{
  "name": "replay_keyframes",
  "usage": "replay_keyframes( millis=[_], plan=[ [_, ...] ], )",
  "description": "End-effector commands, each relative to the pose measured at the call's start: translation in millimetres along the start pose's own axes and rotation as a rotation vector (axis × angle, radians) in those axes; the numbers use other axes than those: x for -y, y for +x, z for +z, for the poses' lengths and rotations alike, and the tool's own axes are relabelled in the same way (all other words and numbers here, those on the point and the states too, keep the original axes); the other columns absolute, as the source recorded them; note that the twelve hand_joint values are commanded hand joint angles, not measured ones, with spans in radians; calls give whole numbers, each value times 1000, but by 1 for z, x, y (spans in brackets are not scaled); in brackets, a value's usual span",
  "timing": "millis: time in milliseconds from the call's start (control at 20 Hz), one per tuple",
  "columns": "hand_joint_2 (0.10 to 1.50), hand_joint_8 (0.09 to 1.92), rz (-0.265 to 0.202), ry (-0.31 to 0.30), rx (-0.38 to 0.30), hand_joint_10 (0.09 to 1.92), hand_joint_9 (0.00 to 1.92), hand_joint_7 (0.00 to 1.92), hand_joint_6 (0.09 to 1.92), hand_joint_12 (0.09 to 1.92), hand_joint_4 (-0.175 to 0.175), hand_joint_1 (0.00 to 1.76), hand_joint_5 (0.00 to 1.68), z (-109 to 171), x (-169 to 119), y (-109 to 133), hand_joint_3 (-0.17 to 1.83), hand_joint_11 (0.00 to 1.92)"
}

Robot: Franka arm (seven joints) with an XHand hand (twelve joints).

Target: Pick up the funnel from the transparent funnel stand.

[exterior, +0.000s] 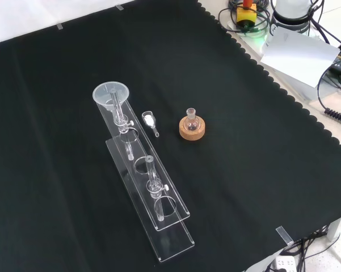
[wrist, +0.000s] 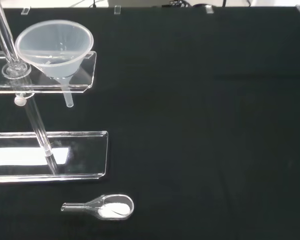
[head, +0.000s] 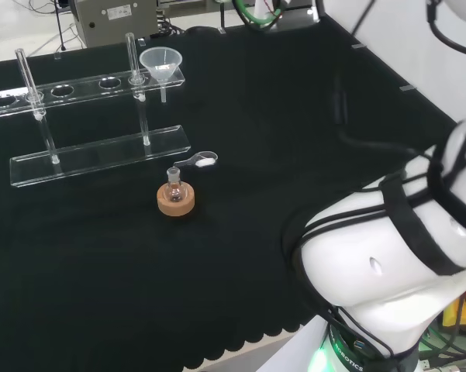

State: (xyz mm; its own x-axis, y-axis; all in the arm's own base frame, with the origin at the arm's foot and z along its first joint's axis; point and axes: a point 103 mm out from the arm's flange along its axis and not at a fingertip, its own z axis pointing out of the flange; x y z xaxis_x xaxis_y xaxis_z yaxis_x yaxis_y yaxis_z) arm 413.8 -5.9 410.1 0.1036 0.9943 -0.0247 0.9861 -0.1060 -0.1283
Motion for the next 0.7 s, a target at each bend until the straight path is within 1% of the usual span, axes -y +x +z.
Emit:
replay_keyframes(
  millis=[50,150,300,450,550,700],
  plan=[
    [1190,491,-80,24,7,627,201,61,87,1336,23,36,206,22,-93,30,328,0],
    [1175,501,-96,36,20,637,212,78,87,1342,21,60,211,33,-108,41,317,0],
    [1153,517,-123,88,34,651,230,97,87,1361,17,99,221,54,-127,59,305,0],
    [1124,529,-145,125,48,660,242,100,87,1378,14,138,223,70,-142,74,294,0],
    [1076,549,-161,151,66,673,259,104,87,1411,12,227,220,78,-151,81,278,1],
    [992,594,-177,187,66,694,283,99,87,1446,10,369,220,88,-161,88,261,63]
  ],
)
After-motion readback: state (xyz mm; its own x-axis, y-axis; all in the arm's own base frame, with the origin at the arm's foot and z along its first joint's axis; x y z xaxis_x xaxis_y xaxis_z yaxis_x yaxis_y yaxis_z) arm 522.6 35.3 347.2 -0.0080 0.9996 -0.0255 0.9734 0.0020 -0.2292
